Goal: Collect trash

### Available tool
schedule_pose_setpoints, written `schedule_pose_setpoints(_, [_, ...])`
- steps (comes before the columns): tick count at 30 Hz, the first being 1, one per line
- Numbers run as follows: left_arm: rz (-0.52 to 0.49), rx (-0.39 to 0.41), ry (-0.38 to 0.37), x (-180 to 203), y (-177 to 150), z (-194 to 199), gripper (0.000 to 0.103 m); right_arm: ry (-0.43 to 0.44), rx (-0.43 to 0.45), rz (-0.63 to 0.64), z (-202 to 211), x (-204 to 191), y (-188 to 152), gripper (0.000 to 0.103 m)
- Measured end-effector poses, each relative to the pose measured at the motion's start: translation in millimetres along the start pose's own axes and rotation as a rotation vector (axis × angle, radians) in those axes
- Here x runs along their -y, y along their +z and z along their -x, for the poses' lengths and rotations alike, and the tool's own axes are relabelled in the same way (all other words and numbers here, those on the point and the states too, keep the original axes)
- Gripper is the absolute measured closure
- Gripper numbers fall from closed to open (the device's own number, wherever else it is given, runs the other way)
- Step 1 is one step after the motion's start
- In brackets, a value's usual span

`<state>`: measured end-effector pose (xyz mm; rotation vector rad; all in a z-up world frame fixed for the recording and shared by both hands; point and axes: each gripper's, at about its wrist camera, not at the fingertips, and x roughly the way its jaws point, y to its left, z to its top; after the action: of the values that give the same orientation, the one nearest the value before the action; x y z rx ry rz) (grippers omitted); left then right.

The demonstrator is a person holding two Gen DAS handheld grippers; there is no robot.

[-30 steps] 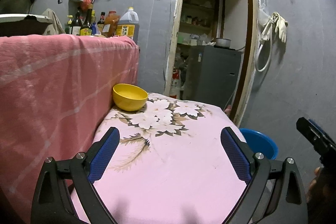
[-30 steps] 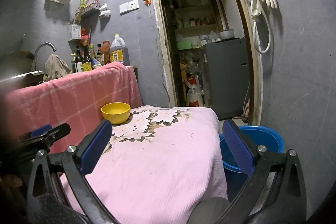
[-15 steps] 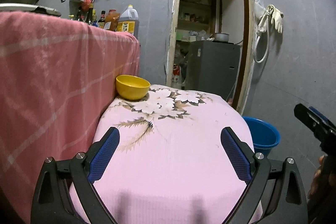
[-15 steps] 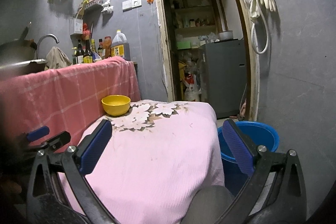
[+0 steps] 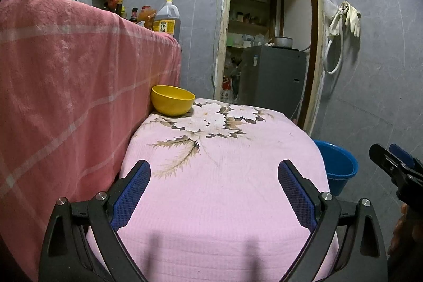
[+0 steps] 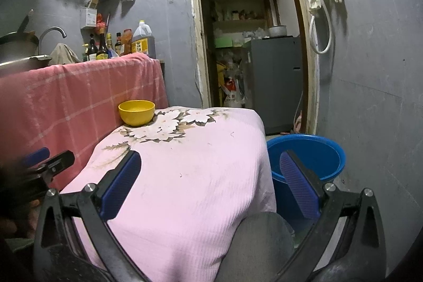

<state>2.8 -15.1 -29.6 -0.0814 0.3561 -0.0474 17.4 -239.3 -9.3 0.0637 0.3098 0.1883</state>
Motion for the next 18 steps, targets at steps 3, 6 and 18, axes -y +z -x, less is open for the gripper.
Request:
schedule_pose_setpoints(3, [-0.001,-0.003,0.000,-0.2,-0.1,-0.6,0.009,0.000,-0.007,-0.003,-1.6,0.1,-0.6,0.000])
schedule_pose_setpoints(6, [-0.001,-0.004,0.000,-1.5,0.1,-1.8,0.009,-0.001,-0.010,-0.002,-2.1,-0.5,-1.0,0.000])
schedule_pose_setpoints(18, [0.001,-0.009,0.001,-5.6,-0.6,-5.3,0.009,-0.001,-0.018,-0.007,-4.5,-1.0,-1.0,0.000])
